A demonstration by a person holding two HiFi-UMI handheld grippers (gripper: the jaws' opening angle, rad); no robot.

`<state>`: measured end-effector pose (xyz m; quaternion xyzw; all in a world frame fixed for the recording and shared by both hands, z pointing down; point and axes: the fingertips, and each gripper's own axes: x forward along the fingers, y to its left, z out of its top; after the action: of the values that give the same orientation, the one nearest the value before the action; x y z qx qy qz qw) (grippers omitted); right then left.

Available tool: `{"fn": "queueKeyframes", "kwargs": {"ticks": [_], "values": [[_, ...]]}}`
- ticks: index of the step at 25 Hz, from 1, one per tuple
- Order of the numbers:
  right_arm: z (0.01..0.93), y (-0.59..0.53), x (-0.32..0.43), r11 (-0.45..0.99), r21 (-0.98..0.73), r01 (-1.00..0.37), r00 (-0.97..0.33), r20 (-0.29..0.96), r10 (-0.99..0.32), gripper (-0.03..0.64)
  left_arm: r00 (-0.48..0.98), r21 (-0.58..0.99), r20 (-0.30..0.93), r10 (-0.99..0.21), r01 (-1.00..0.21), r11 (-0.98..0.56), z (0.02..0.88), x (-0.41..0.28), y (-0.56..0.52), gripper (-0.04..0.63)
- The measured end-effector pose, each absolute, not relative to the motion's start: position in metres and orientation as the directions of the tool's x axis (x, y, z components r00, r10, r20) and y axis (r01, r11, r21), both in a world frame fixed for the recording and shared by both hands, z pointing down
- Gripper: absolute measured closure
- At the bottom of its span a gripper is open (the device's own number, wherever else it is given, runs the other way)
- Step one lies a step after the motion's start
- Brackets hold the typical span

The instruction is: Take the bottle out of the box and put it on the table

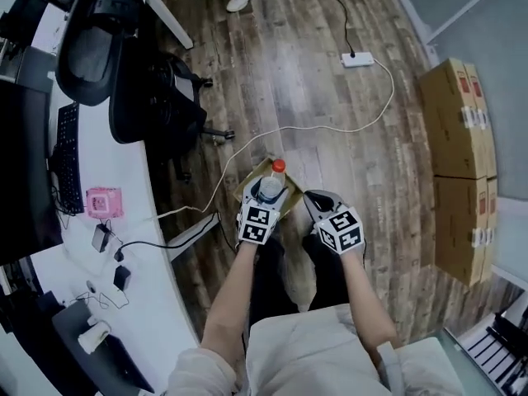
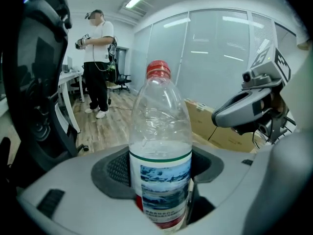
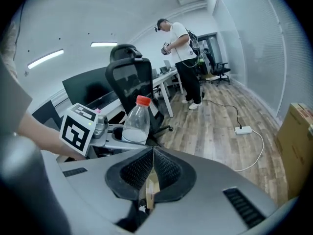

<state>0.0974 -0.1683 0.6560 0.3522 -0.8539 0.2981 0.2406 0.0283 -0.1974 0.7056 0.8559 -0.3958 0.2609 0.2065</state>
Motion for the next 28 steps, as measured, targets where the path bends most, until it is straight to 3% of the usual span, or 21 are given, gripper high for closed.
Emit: {"fn": "queueKeyframes", "kwargs": {"ticks": [5, 14, 22, 28], "values": [[0.58, -0.183, 0.099, 0.577, -0.317, -0.753, -0.641, 0.553, -0.532, 0.575, 0.55, 0.116, 0.53, -0.646, -0.801, -0.587, 0.62, 0.027, -0.2, 0.284], [0.495, -0.169, 0.084, 0.611, -0.346, -0.712, -0.696, 0.462, -0.55, 0.575, 0.499, 0.085, 0.389, -0.774, -0.857, -0.509, 0.506, 0.015, -0.167, 0.284], [0.444, -0.154, 0.002, 0.764, -0.301, -0.571, -0.802, 0.404, -0.44, 0.575, 0.401, 0.03, 0.304, -0.864, -0.911, -0.412, 0.457, -0.039, -0.14, 0.284], [0.438, -0.122, -0.091, 0.879, -0.281, -0.384, -0.875, 0.413, -0.25, 0.575, 0.207, 0.041, 0.268, -0.941, -0.978, -0.204, 0.447, -0.124, -0.102, 0.284]]}}
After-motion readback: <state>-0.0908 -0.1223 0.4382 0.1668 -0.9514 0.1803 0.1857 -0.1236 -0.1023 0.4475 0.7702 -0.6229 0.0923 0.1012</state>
